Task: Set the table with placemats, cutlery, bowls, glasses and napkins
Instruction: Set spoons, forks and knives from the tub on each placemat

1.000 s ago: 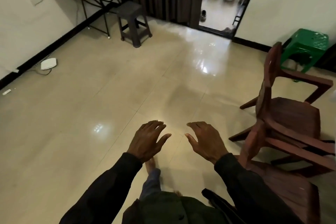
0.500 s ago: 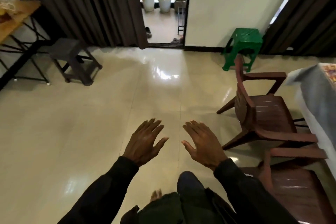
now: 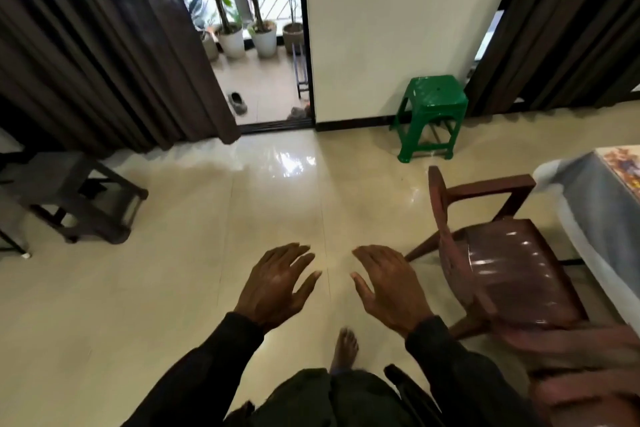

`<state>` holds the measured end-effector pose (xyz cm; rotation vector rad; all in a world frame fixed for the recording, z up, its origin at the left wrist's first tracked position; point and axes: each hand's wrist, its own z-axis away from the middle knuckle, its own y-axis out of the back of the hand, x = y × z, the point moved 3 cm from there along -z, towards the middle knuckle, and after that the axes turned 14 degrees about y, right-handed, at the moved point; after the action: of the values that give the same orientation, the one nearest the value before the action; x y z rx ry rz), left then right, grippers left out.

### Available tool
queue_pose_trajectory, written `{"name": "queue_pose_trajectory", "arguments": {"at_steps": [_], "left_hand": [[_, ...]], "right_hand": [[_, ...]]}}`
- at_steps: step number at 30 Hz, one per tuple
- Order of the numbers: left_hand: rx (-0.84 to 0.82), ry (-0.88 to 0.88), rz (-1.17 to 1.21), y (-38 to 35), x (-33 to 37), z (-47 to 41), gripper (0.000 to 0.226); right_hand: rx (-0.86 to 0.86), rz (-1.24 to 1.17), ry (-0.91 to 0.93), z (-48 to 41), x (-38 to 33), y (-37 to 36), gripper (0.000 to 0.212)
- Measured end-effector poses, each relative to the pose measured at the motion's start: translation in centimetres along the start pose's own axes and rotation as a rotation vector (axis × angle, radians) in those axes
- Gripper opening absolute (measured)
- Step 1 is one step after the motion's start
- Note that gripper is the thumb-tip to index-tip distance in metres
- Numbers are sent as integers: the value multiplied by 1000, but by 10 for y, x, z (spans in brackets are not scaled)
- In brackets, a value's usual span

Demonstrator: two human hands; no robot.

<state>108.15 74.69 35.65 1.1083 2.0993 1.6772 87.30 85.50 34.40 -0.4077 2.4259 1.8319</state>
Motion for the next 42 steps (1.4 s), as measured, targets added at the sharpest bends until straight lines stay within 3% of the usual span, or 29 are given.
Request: {"name": "queue_pose_trajectory", "arguments": {"at_steps": [11, 20, 28, 42], "left_hand": [[-40, -77, 50, -75, 5, -212, 41], [-31, -259, 115, -143, 15, -383, 40], [-43, -498, 246, -203, 22, -569, 34], [-169, -715, 338, -302, 115, -763, 31]], "right_hand": [[32, 20, -125, -112, 158, 11, 42], [9, 144, -284, -188, 268, 8, 46], [61, 205, -572, -273, 376, 20, 45], [90, 206, -853, -319, 552, 47, 48]]}}
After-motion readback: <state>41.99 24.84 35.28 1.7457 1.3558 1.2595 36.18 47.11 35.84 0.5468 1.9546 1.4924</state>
